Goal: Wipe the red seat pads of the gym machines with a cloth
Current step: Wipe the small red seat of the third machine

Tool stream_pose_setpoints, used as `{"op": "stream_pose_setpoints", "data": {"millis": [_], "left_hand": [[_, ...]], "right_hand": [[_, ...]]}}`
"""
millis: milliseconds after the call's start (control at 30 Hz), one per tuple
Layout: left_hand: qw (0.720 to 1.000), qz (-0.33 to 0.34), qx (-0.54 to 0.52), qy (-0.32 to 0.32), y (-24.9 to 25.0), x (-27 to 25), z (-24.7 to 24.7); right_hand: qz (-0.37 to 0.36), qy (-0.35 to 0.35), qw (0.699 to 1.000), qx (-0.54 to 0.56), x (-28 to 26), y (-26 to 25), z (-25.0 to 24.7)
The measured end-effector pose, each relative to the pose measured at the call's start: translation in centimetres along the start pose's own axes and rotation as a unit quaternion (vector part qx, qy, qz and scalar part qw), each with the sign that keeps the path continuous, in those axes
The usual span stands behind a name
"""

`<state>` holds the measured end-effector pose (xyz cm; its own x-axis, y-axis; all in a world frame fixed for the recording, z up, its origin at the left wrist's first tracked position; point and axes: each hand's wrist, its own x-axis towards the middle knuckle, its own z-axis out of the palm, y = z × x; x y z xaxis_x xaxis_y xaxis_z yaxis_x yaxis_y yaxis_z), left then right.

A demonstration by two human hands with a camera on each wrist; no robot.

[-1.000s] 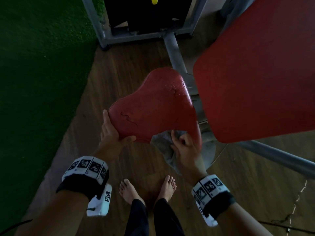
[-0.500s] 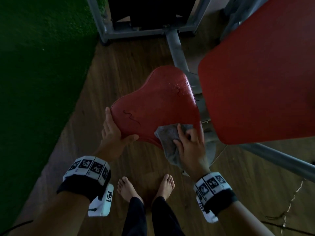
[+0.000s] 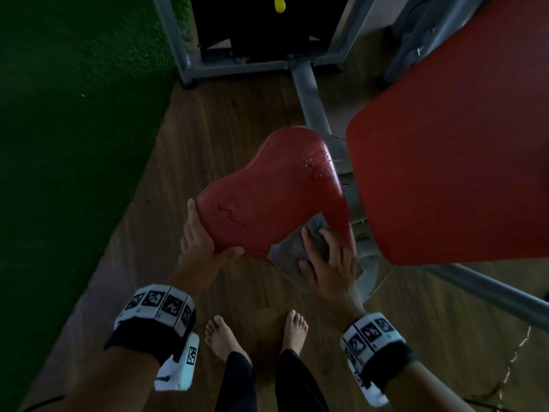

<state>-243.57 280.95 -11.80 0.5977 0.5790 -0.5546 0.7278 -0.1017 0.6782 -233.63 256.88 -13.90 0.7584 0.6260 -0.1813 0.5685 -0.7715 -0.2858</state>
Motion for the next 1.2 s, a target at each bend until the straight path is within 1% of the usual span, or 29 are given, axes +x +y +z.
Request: {"op": "stream_pose_setpoints", "data": {"millis": [133, 200, 267, 333, 367, 433, 467, 500, 600, 700, 800, 967, 1033, 1133, 1200], "left_hand": [[1.000, 0.000, -0.004, 0.007, -0.3, 0.2, 0.1], [1.000, 0.003, -0.001, 0.006, -0.5, 0.2, 0.1], [1.000, 0.009, 0.007, 0.000, -0.6, 0.0, 0.2], [1.000, 0.006, 0.009, -0.003, -0.6, 0.0, 0.1], [1.000, 0.003, 0.009, -0.003, -0.6, 0.0, 0.2], [1.000, -0.004, 0.011, 0.001, -0.5, 0.2, 0.2], [1.000, -0.007, 0.013, 0.004, -0.5, 0.3, 0.2], [1.000, -0.009, 0.014, 0.006, -0.5, 0.3, 0.3], [1.000, -0.016, 0.008, 0.009, -0.6, 0.4, 0.3], [1.000, -0.010, 0.013, 0.001, -0.4, 0.2, 0.1], [1.000, -0.012, 0.014, -0.010, -0.4, 0.1, 0.0], [1.000, -0.021, 0.017, -0.014, -0.2, 0.1, -0.1], [0.999, -0.028, 0.015, -0.013, -0.1, 0.0, 0.0], [0.999, -0.027, 0.016, -0.010, -0.2, 0.1, -0.1], [1.000, -0.024, 0.017, -0.011, -0.3, 0.2, -0.1]], "right_hand": [[-0.085, -0.037, 0.996, -0.010, 3.9, -1.4, 0.1], [-0.096, -0.031, 0.995, -0.012, 6.5, -2.0, -0.1], [-0.075, -0.026, 0.997, 0.007, 8.7, -2.5, -0.4], [-0.033, -0.024, 0.999, 0.026, 10.0, -2.6, -0.6], [-0.006, -0.009, 1.000, 0.020, 10.0, -2.5, -0.7], [0.039, 0.045, 0.998, -0.022, 9.0, -2.2, -1.1], [0.051, 0.057, 0.996, -0.041, 8.3, -1.9, -1.1], [0.058, 0.054, 0.995, -0.052, 7.6, -1.5, -1.1], [0.059, 0.050, 0.995, -0.068, 7.5, -0.5, -1.0], [0.051, 0.074, 0.993, -0.075, 10.2, -0.3, -1.3], [0.059, 0.063, 0.994, -0.069, 11.9, -0.3, -1.9], [0.058, 0.048, 0.995, -0.071, 9.1, -0.1, -2.0], [0.058, 0.040, 0.995, -0.067, 9.2, 0.1, -2.1], [0.051, 0.030, 0.997, -0.056, 11.6, 0.2, -2.6], [0.053, 0.007, 0.997, -0.052, 13.8, 0.3, -3.0]]}}
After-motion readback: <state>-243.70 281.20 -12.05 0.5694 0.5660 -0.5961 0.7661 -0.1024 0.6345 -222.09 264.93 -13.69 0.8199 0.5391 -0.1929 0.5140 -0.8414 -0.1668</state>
